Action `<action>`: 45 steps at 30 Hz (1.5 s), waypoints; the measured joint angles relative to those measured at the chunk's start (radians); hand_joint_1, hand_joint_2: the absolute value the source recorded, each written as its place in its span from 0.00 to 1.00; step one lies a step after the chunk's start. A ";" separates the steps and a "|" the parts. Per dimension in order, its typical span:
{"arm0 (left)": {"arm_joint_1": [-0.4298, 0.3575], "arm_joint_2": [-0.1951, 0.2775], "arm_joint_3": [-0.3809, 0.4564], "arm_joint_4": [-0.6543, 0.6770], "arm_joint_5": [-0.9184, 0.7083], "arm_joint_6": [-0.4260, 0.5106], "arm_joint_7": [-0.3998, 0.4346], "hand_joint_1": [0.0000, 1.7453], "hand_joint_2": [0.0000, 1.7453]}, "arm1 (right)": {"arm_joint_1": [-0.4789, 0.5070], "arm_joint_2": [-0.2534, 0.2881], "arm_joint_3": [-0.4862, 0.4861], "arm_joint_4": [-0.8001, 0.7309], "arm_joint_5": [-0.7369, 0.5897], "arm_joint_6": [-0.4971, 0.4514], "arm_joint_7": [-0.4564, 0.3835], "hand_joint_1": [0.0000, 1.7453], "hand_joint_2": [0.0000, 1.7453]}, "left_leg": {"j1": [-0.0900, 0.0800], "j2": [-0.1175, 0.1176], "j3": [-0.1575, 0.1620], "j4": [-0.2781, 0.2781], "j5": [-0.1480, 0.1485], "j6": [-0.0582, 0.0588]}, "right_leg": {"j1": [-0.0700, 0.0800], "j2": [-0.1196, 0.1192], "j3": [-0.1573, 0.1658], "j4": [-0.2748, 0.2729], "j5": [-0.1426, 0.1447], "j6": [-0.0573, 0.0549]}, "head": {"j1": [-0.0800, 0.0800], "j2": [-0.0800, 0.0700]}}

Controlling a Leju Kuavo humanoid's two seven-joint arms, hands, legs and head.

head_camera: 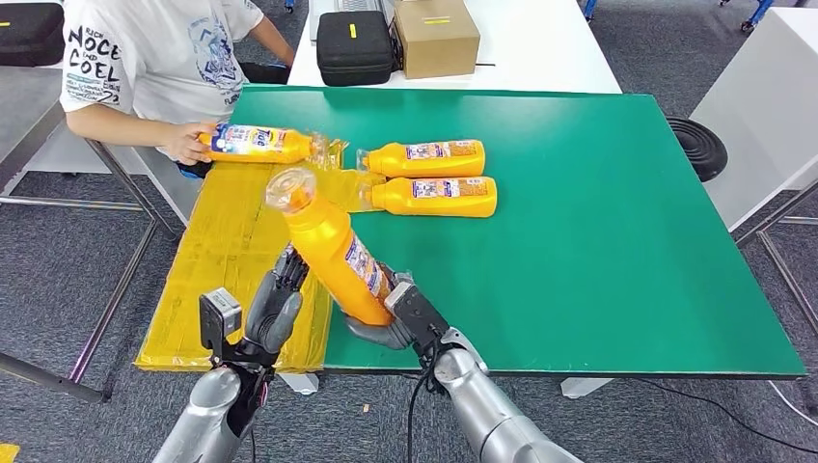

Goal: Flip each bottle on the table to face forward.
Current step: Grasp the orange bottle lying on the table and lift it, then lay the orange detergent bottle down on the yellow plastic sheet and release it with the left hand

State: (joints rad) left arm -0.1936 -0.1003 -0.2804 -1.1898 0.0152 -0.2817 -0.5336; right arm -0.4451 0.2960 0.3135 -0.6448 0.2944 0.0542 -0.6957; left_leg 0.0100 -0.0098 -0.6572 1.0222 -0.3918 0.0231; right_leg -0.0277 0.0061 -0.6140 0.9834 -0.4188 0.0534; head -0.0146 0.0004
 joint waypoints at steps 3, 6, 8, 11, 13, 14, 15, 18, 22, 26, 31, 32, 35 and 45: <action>0.000 0.000 0.000 -0.005 -0.036 0.008 -0.009 0.00 1.00 | -0.001 0.000 -0.014 -0.006 -0.014 -0.002 0.003 1.00 1.00 | 0.000 0.000 0.000 0.000 0.000 0.000 | 0.000 0.000 0.000 0.000 0.000 0.000 | 0.000 0.000; 0.000 0.000 0.000 -0.010 -0.062 0.011 -0.016 0.00 1.00 | -0.003 0.000 -0.024 -0.010 -0.016 -0.002 0.012 1.00 1.00 | 0.000 0.000 0.000 0.000 0.000 0.000 | 0.000 0.000 0.000 0.000 0.000 0.000 | 0.000 0.000; 0.000 0.000 0.000 -0.012 -0.067 0.011 -0.019 0.00 1.00 | -0.003 0.000 -0.027 -0.012 -0.016 -0.002 0.014 1.00 1.00 | 0.000 0.000 0.000 0.000 0.000 0.000 | 0.000 0.000 0.000 0.000 0.000 0.000 | 0.000 0.000; -0.001 0.000 0.000 -0.013 -0.068 0.011 -0.020 0.00 1.00 | -0.003 0.000 -0.031 -0.014 -0.016 -0.002 0.015 1.00 1.00 | 0.000 0.000 0.000 0.000 0.000 0.000 | 0.000 0.000 0.000 0.000 0.000 0.000 | 0.000 0.000; -0.001 0.000 0.000 -0.013 -0.069 0.011 -0.020 0.00 1.00 | -0.004 0.000 -0.032 -0.014 -0.015 -0.002 0.015 1.00 1.00 | 0.000 0.000 0.000 0.000 0.000 0.000 | 0.000 0.000 0.000 0.000 0.000 0.000 | 0.000 0.000; -0.001 0.000 0.000 -0.013 -0.073 0.012 -0.020 0.00 1.00 | -0.004 0.000 -0.032 -0.014 -0.015 -0.002 0.016 1.00 1.00 | 0.000 0.000 0.000 0.000 0.000 0.000 | 0.000 0.000 0.000 0.000 0.000 0.000 | 0.000 0.000; -0.001 0.000 0.000 -0.013 -0.079 0.013 -0.020 0.00 1.00 | -0.004 0.000 -0.032 -0.014 -0.013 -0.002 0.017 1.00 1.00 | 0.000 0.000 0.000 0.000 0.000 0.000 | 0.000 0.000 0.000 0.000 0.000 0.000 | 0.000 0.000; -0.003 0.000 0.000 -0.013 -0.106 0.021 -0.020 0.00 1.00 | -0.004 0.000 -0.031 -0.014 0.002 -0.002 0.026 1.00 1.00 | 0.000 0.000 0.000 0.000 0.000 0.000 | 0.000 0.000 0.000 0.000 0.000 0.000 | 0.000 0.000; -0.010 0.000 -0.001 -0.011 -0.121 0.022 -0.017 0.00 1.00 | -0.005 0.006 -0.021 -0.013 0.033 0.002 0.037 1.00 1.00 | 0.000 0.000 0.000 0.000 0.000 0.000 | 0.000 0.000 0.000 0.000 0.000 0.000 | 0.000 0.000; -0.019 -0.001 -0.002 -0.005 -0.119 0.011 -0.015 0.00 1.00 | -0.006 0.013 0.000 -0.010 0.068 0.002 0.047 1.00 1.00 | 0.000 0.000 0.000 0.000 0.000 0.000 | 0.000 0.000 0.000 0.000 0.000 0.000 | 0.000 0.000; -0.026 -0.001 0.000 0.006 -0.080 -0.027 0.013 0.00 1.00 | -0.009 0.021 0.041 0.004 0.112 0.002 0.057 1.00 1.00 | 0.000 0.000 0.000 0.000 0.000 0.000 | 0.000 0.000 0.000 0.000 0.000 0.000 | 0.000 0.000; -0.027 -0.001 0.000 0.009 -0.068 -0.035 0.021 0.00 1.00 | -0.009 0.023 0.048 0.007 0.116 0.002 0.058 1.00 1.00 | 0.000 0.000 0.000 0.000 0.000 0.000 | 0.000 0.000 0.000 0.000 0.000 0.000 | 0.000 0.000; -0.033 -0.001 0.001 0.024 -0.024 -0.071 0.041 0.00 1.00 | -0.010 0.026 0.067 0.018 0.130 0.005 0.059 1.00 1.00 | 0.000 0.000 0.000 0.000 0.000 0.000 | 0.000 0.000 0.000 0.000 0.000 0.000 | 0.000 0.000; -0.075 0.014 -0.002 0.088 0.291 -0.357 0.131 0.00 1.00 | -0.032 0.026 0.090 0.061 0.146 0.014 0.050 1.00 1.00 | 0.000 0.001 0.000 0.000 0.000 0.000 | 0.000 0.000 0.000 0.000 0.000 0.000 | 0.000 0.000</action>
State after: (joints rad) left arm -0.2688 -0.0865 -0.2823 -1.1015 0.3067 -0.6383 -0.4027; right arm -0.4770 0.3224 0.4031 -0.5836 0.4409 0.0681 -0.6453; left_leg 0.0100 -0.0092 -0.6569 1.0222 -0.3918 0.0231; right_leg -0.0277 0.0063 -0.6145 0.9833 -0.4187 0.0533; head -0.0147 0.0004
